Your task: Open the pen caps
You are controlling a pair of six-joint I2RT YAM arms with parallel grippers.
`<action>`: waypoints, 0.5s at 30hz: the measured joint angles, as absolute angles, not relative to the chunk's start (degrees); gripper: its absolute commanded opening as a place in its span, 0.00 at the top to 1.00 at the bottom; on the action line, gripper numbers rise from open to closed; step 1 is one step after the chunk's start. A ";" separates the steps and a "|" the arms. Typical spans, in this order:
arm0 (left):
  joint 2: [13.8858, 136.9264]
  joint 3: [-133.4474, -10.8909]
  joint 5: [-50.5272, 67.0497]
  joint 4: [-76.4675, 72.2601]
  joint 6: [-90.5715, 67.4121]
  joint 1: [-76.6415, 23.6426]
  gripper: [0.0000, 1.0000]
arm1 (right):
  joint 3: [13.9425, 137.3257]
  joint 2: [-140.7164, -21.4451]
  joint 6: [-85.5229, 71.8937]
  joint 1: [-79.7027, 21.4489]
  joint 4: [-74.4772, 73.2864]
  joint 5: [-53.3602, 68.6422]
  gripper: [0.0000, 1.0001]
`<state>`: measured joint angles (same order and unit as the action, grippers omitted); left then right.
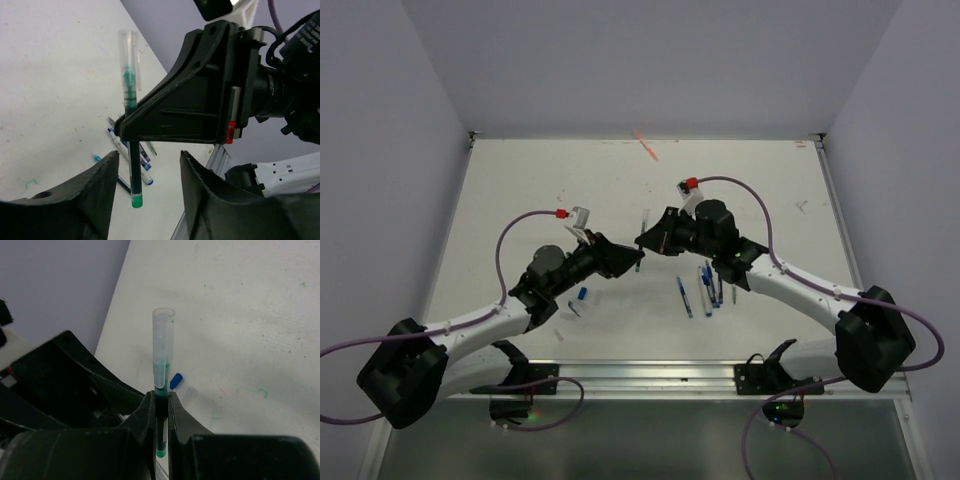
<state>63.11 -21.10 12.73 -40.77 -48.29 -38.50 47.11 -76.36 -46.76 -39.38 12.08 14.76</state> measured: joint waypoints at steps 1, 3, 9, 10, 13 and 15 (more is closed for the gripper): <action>62.67 -21.34 13.19 -40.36 -48.03 -38.70 0.40 | 47.18 -76.03 -45.56 -39.44 10.31 14.87 1.00; 61.28 -21.87 14.02 -38.89 -47.00 -38.65 0.38 | 47.42 -75.11 -43.11 -39.46 6.35 16.05 1.00; 56.90 -24.27 18.70 -35.70 -43.86 -36.58 0.39 | 47.68 -69.45 -35.16 -39.46 -3.18 23.18 1.00; 56.73 -24.51 20.10 -35.86 -43.66 -36.23 0.40 | 47.37 -67.92 -34.11 -39.46 -3.75 25.06 1.00; 56.84 -24.60 24.01 -36.64 -43.48 -35.88 0.41 | 46.48 -63.81 -31.70 -39.48 -4.38 30.61 1.00; 57.49 -24.60 27.22 -38.41 -43.75 -35.79 0.41 | 45.82 -61.82 -30.55 -39.57 -4.78 33.76 1.00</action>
<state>57.49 -24.60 27.22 -38.41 -43.75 -35.79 45.82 -61.82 -30.55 -39.57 -4.78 33.76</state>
